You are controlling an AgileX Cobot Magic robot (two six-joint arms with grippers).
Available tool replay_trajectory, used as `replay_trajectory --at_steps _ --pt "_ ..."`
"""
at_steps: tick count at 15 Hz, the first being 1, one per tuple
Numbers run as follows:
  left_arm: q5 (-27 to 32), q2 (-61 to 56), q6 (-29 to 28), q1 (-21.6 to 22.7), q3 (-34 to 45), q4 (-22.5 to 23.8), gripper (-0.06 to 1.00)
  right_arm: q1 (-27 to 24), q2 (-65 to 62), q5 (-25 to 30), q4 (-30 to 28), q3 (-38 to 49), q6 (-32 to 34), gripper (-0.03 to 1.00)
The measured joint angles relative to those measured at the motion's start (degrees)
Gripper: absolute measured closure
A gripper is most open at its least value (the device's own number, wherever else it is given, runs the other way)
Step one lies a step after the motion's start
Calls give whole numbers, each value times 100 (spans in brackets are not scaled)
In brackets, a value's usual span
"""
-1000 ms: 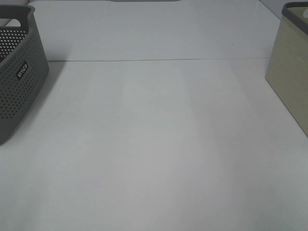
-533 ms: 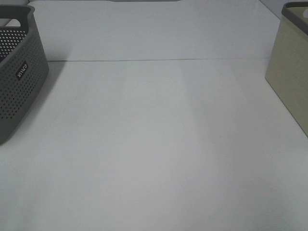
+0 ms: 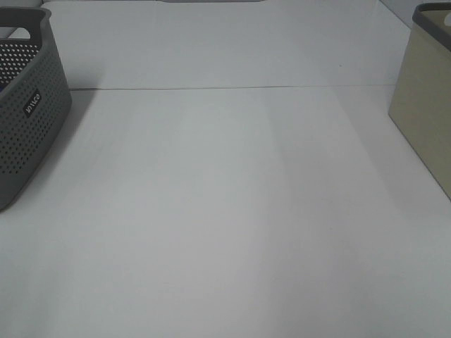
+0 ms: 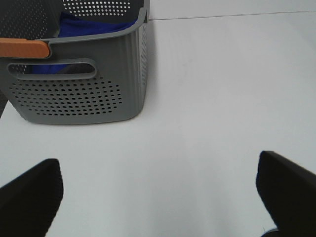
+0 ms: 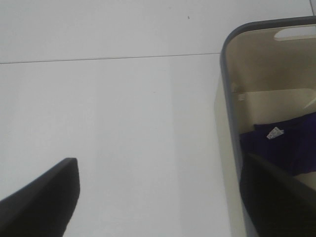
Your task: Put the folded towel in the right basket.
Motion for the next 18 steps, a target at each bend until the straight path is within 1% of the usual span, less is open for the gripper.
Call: replay_trajectory --at_steps 2,3,5,6,8,11,12,16,18 --pt "0 0 0 0 0 0 -4 264 -773 -23 57 791 120 12" --pt "0 0 0 0 0 0 -4 304 -1054 -80 69 1117 120 12" --pt "0 0 0 0 0 0 -4 350 -2263 -630 178 2555 103 12" --pt "0 0 0 0 0 0 -4 350 -3512 -1014 235 3862 69 12" --pt "0 0 0 0 0 0 -4 350 -4744 -1100 241 5048 23 12" --pt "0 0 0 0 0 0 -4 350 -6520 -1100 241 6377 -189 12" --pt "0 0 0 0 0 0 -4 350 -6830 -1100 241 6589 -201 12" --pt "0 0 0 0 0 0 -4 350 -8818 -1089 241 7976 -292 12" --pt "0 0 0 0 0 0 -4 350 -9500 -1089 241 8451 -292 12"
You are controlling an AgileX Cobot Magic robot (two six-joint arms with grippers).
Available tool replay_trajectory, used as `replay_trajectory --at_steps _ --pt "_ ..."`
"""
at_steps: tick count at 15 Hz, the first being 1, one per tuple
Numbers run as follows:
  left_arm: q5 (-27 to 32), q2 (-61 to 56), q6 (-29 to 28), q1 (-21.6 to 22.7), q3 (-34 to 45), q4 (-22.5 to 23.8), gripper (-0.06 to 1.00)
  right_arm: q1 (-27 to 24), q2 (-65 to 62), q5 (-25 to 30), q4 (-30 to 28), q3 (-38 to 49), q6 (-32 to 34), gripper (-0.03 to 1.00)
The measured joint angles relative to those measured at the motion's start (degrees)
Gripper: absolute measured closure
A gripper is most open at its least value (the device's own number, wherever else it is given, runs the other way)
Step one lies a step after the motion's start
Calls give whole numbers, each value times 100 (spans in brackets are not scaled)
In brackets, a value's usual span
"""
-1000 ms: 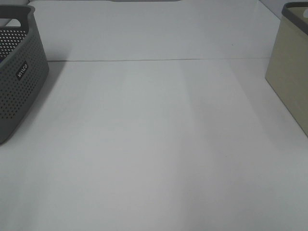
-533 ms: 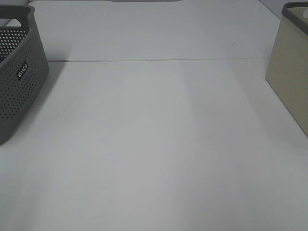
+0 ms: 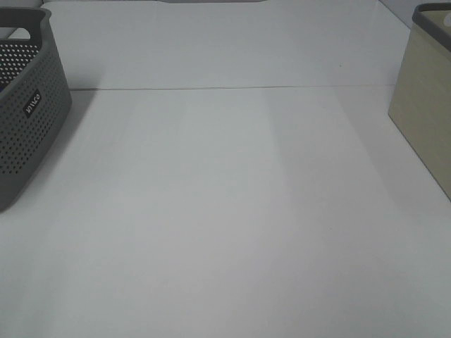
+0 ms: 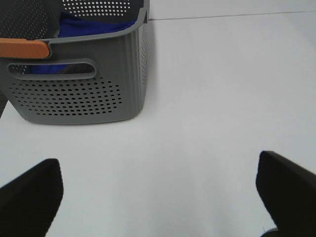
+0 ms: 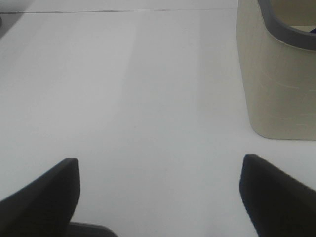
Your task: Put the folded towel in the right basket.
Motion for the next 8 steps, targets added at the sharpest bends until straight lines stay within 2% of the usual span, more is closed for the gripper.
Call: replay_trajectory --at_steps 3,5,8 --pt "0 0 0 0 0 0 -4 0 -281 80 -6 160 0 12" --pt "0 0 0 0 0 0 -4 0 -281 413 11 304 -40 12" --pt "0 0 0 0 0 0 -4 0 -281 453 149 327 -258 12"
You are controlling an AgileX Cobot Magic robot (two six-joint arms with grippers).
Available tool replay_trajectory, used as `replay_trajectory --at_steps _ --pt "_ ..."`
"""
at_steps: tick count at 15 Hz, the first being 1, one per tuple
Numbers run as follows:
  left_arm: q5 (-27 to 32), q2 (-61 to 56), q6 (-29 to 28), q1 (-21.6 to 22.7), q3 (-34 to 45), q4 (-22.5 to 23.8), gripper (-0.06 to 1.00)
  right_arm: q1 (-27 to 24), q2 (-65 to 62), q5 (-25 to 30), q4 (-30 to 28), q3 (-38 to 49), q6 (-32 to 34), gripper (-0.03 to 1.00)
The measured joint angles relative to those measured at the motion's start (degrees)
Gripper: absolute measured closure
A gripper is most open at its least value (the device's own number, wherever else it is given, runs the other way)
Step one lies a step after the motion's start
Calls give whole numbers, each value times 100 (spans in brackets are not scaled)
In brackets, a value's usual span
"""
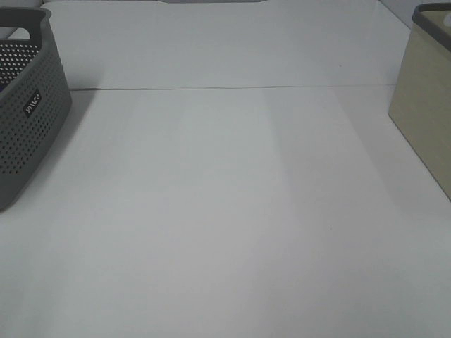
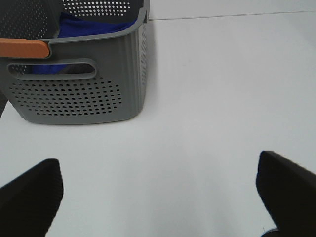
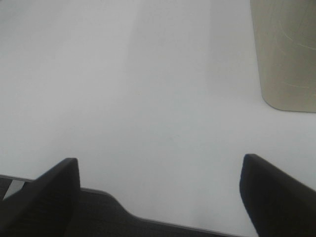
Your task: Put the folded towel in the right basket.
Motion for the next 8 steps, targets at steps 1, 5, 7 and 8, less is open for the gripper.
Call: replay_trajectory --at_steps 1,5,7,8 --pt "0 0 0 0 0 0 -4 0 0 0 0 0 0 12" --pt "0 0 0 0 0 0 -4 0 0 0 -34 0 0 12" --pt "0 0 0 0 0 0 -4 0 0 0 -29 0 0 12" --pt "0 0 0 0 0 0 -4 0 0 0 -29 0 0 12"
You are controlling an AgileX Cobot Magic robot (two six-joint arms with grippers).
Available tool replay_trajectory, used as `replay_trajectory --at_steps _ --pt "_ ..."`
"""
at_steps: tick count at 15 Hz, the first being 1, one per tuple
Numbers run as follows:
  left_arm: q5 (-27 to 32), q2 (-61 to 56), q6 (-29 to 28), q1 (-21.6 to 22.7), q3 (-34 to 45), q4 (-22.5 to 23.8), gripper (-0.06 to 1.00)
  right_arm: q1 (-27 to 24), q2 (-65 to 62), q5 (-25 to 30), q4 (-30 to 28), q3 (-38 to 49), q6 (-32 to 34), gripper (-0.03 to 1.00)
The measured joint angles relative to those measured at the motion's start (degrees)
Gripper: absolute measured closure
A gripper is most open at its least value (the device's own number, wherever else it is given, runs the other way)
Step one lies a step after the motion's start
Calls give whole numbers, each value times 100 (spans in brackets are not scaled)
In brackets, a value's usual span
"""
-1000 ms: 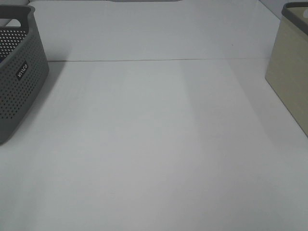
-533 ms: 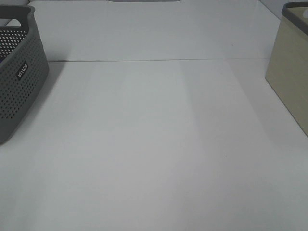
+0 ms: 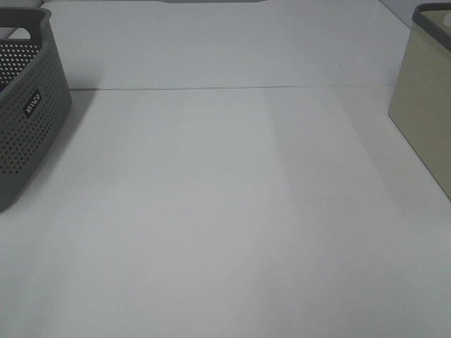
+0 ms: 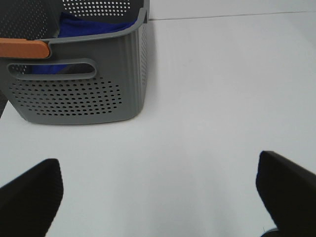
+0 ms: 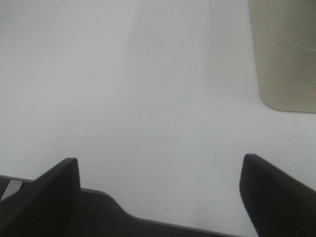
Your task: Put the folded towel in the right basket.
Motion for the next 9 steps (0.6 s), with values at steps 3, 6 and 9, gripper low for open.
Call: replay_trajectory --at_steps 3,6,9 --pt "0 0 0 0 0 0 -4 0 0 0 6 0 0 12" --pt "0 0 0 0 0 0 -4 0 0 0 6 0 0 12" --pt "0 0 0 0 0 0 -4 0 0 0 11 0 0 12"
